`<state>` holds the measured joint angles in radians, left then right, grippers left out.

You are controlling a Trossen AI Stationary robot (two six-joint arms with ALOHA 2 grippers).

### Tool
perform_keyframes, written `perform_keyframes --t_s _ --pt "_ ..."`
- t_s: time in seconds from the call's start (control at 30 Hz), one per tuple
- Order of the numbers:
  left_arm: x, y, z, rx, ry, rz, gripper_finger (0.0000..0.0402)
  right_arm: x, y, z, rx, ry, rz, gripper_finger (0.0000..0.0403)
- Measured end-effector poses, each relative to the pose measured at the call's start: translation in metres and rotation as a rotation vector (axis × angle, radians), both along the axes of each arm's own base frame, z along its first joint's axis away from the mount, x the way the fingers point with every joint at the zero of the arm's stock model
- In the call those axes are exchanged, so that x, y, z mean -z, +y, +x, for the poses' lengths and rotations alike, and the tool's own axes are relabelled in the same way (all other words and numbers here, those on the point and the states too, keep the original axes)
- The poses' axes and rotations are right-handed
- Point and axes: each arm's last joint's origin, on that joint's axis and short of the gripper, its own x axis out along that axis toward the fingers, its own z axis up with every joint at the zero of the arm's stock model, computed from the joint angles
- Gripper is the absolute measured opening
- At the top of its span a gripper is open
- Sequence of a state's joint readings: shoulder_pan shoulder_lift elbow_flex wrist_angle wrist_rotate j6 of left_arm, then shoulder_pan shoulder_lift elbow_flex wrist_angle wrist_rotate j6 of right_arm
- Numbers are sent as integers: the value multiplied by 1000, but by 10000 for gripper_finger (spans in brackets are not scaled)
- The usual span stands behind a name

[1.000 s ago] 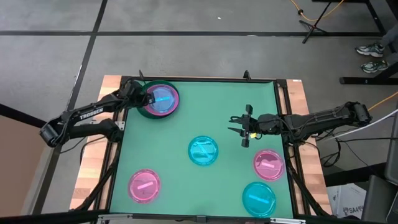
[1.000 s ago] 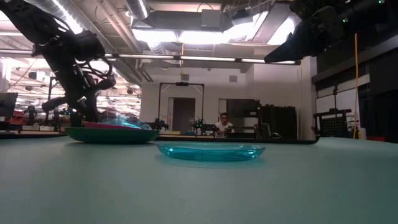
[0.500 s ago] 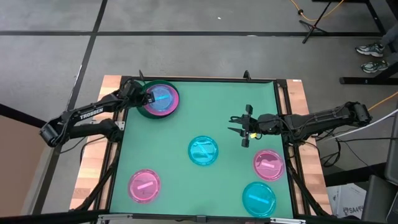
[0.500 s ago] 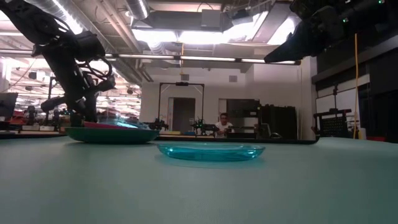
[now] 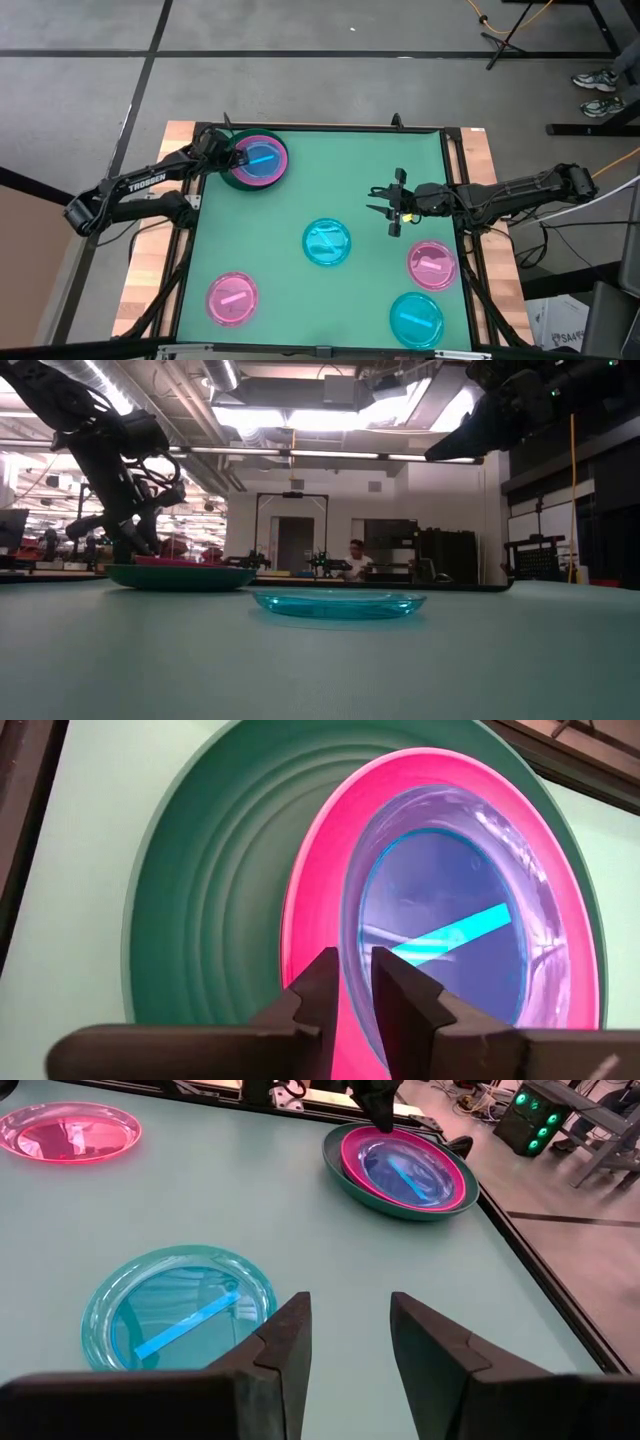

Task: Stack plastic plates
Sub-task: Stack the top left blue plate on top of the pink plate, then stack the right light pink plate on top of the blue plate

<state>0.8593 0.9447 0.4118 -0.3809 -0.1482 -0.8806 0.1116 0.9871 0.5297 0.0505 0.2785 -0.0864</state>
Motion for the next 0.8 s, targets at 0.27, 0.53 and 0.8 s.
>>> perform_keyframes --t_s 0.27,0.53,0.8 --pt "0 0 0 9 -6 -4 57 0 0 0 -15 1 7 129" --pt "-16 -7 7 103 -74 123 57 0 6 0 -217 13 46 129" --pt "-35 -31 16 247 -186 224 57 0 9 0 -296 15 79 129"
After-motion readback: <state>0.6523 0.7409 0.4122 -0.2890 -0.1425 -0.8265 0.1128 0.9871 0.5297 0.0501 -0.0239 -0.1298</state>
